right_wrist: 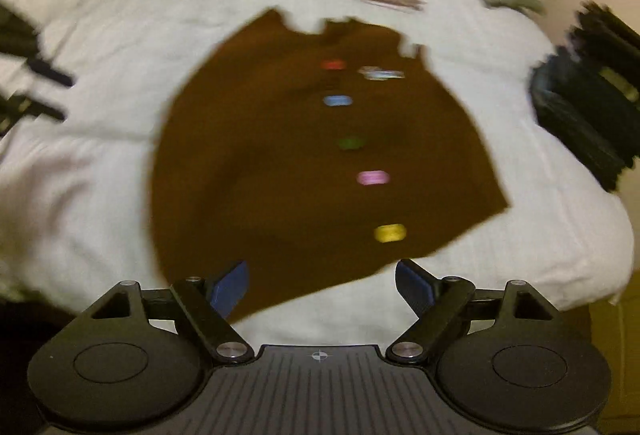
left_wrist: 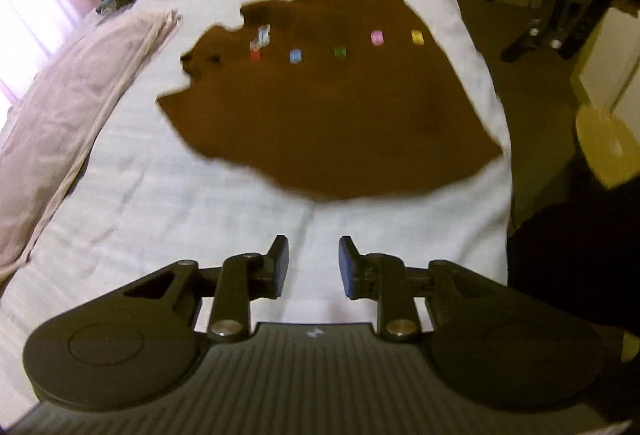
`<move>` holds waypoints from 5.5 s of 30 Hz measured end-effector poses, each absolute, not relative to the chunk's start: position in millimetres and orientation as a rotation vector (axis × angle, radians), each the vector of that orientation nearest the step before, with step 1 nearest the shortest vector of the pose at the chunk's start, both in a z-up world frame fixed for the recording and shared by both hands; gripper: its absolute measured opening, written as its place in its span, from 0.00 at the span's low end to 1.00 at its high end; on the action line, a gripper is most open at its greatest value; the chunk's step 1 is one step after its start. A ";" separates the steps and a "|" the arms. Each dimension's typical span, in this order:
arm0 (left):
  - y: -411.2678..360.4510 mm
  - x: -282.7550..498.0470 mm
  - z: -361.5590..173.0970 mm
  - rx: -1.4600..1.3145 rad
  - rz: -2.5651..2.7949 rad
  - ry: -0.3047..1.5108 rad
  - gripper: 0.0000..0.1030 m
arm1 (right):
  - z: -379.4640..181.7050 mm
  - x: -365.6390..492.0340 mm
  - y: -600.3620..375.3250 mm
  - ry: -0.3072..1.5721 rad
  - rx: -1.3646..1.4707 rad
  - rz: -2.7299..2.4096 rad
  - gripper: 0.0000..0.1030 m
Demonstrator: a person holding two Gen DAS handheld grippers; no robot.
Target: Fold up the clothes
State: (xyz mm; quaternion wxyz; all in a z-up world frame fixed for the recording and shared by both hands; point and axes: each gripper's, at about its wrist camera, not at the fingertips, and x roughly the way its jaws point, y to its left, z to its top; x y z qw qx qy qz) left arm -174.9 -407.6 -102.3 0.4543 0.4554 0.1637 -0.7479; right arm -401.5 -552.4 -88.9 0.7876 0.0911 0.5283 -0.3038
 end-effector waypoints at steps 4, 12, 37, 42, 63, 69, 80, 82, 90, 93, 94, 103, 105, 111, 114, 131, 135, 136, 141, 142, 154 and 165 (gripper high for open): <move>-459.8 -203.9 -111.3 1.100 -1.824 0.455 0.26 | -83.4 -434.4 -642.1 1.125 0.241 -0.677 0.81; -574.3 -251.0 -137.1 1.131 -1.662 0.605 0.26 | -138.8 -464.6 -836.6 1.099 0.400 -0.546 0.70; -925.9 -205.9 -208.7 1.264 -1.745 0.560 0.42 | -147.6 -557.6 -834.2 1.054 0.696 -0.733 0.05; -936.1 -207.1 -221.8 1.332 -1.763 0.687 0.05 | -144.3 -555.2 -852.1 1.046 0.716 -0.714 0.05; -862.7 -140.7 -153.9 1.117 -1.506 0.658 0.44 | -111.8 -562.9 -846.6 0.962 0.582 -0.876 0.67; -806.8 -105.0 -177.8 0.999 -1.454 0.854 0.44 | -118.9 -507.0 -810.7 0.982 0.565 -0.687 0.67; -774.9 -123.4 -194.2 0.777 -1.698 0.959 0.38 | -141.3 -458.7 -749.9 1.092 0.505 -0.555 0.67; -770.8 -144.8 -189.6 0.797 -1.751 0.926 0.38 | -140.0 -457.6 -747.4 1.101 0.521 -0.566 0.67; -765.0 -191.2 -187.7 0.904 -1.747 0.781 0.42 | -136.7 -451.5 -740.5 1.103 0.544 -0.601 0.67; -771.9 -181.8 -194.0 0.860 -1.722 0.856 0.36 | -139.0 -454.2 -740.9 1.107 0.552 -0.613 0.67; -770.6 -177.5 -196.7 0.854 -1.726 0.880 0.29 | -140.7 -454.5 -742.0 1.108 0.559 -0.617 0.67; -761.4 -90.5 -138.0 0.825 -1.511 0.699 0.05 | -134.6 -450.7 -753.3 1.074 0.567 -0.631 0.67; -760.7 -56.4 -139.6 0.829 -1.357 0.714 0.07 | -137.3 -449.2 -755.7 1.066 0.576 -0.634 0.67; -722.6 -39.5 -157.4 0.847 -1.295 0.819 0.23 | -145.6 -449.4 -753.8 1.077 0.617 -0.636 0.67; -700.8 -56.7 -174.9 0.841 -1.349 0.903 0.29 | -149.9 -454.5 -744.4 1.096 0.633 -0.632 0.67; -589.6 -141.2 -190.9 0.748 -1.402 1.125 0.39 | -160.8 -498.1 -691.2 1.135 0.707 -0.637 0.67; -571.2 -159.1 -177.9 0.771 -1.351 1.062 0.38 | -152.3 -522.8 -705.2 1.101 0.683 -0.706 0.67; -566.6 -168.6 -172.6 0.786 -1.353 1.026 0.38 | -148.2 -531.3 -708.7 1.082 0.688 -0.724 0.67; -538.6 -243.3 -163.0 0.942 -1.519 0.851 0.39 | -138.4 -563.3 -730.3 1.059 0.671 -0.774 0.67; -532.1 -259.4 -164.5 0.987 -1.554 0.806 0.39 | -136.0 -566.1 -732.2 1.068 0.639 -0.763 0.67; -457.6 -342.5 -191.6 1.340 -1.736 0.424 0.40 | -157.4 -555.7 -673.5 1.013 0.795 -0.559 0.67; -477.5 -222.8 -218.6 1.512 -1.829 -0.219 0.42 | -163.0 -427.4 -501.2 1.042 0.188 -0.467 0.67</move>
